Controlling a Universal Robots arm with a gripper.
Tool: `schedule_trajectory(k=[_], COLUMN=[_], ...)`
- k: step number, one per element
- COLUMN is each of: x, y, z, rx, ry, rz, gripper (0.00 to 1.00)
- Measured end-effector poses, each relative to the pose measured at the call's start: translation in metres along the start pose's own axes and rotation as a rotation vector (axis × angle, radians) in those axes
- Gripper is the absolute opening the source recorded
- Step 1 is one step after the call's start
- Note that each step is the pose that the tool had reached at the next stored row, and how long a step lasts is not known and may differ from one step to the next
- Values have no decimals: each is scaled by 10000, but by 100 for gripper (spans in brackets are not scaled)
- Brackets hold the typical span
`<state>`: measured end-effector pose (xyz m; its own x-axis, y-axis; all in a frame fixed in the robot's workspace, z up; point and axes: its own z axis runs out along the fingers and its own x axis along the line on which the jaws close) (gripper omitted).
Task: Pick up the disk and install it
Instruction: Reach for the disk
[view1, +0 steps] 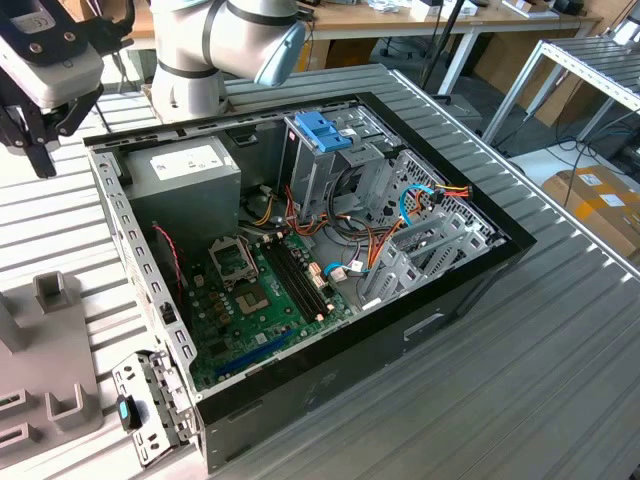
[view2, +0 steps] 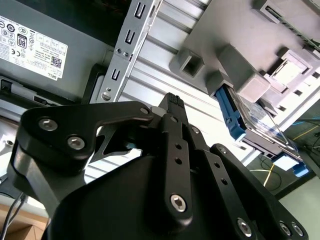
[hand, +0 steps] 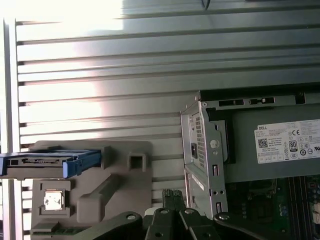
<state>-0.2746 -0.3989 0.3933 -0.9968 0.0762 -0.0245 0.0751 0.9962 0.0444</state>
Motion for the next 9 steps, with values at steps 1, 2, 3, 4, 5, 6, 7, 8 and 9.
schedule_trajectory(k=[1,2,3,4,5,6,7,8,9], x=[7,13,18,24,30,35,42,51,60], y=[0,-1,-1,-2,-2,-3,-3,-4,-5], z=[0,0,-1,-1,-1,-1,-1,-1,-2], rx=[0,0,0,0,0,0,0,0,0], ry=[0,0,0,0,0,0,0,-1,0], rz=[0,0,0,0,0,0,0,0,0], gripper=[11,11,11,11,11,11,11,11,11])
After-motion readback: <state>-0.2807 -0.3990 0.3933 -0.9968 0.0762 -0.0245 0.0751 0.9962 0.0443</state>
